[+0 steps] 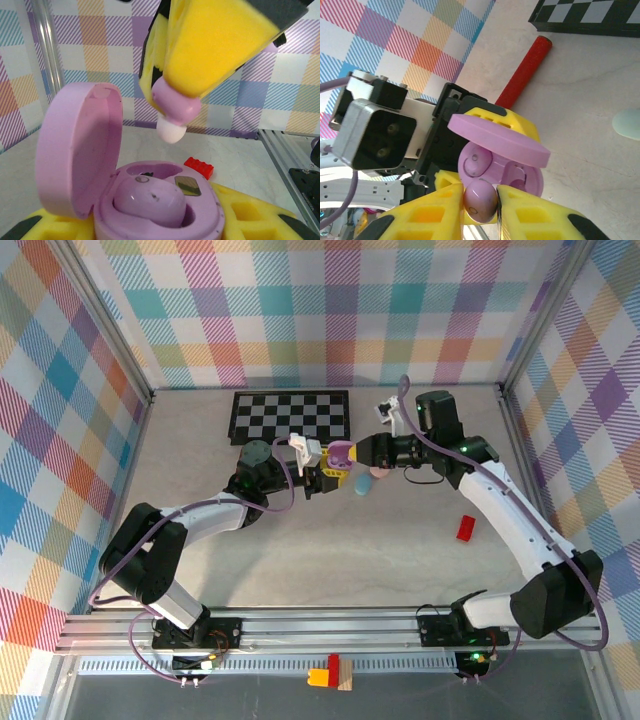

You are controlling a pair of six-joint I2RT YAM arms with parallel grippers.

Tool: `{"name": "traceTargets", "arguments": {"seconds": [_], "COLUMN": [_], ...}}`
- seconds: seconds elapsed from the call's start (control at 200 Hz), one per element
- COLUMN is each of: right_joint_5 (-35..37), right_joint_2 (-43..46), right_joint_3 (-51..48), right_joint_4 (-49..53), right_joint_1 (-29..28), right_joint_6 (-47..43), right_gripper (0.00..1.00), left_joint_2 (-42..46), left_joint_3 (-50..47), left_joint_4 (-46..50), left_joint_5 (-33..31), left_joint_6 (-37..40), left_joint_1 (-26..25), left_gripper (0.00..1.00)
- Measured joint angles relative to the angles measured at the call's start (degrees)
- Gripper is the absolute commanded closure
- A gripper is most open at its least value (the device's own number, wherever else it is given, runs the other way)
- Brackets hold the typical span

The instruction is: Insert the wireless bluetooth earbuds into the charging case

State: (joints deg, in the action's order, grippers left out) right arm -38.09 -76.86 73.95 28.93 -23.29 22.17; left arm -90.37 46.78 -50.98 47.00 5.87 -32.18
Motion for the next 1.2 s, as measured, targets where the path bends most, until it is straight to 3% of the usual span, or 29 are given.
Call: {"name": "traceTargets", "arguments": {"seconds": [0.545, 1.125, 1.205], "right_joint_5": [-0.1, 2.6, 2.7], "right_joint_2": [-2.7, 0.3, 1.9], "right_joint_3": [-0.1, -0.8, -0.8], "right_joint_4": [1.1, -0.4, -2.0], "right_joint_1": [0.0, 0.3, 0.4], "right_joint_6": [-0.6, -0.3, -0.3], "right_gripper": [0.77, 0.45, 0.44], "left_joint_2": [0.0, 0.1, 0.3], "left_joint_3": [0.6, 0.6, 0.6], "left_joint_4": [0.1, -0.2, -0.2], "left_joint_5": [-0.2, -0.8, -0.9], "left_joint_6": [0.0, -0.5, -0.5], "left_joint_1": [0.0, 0.0, 0.0], "left_gripper": [0.64, 0.64, 0.64]}}
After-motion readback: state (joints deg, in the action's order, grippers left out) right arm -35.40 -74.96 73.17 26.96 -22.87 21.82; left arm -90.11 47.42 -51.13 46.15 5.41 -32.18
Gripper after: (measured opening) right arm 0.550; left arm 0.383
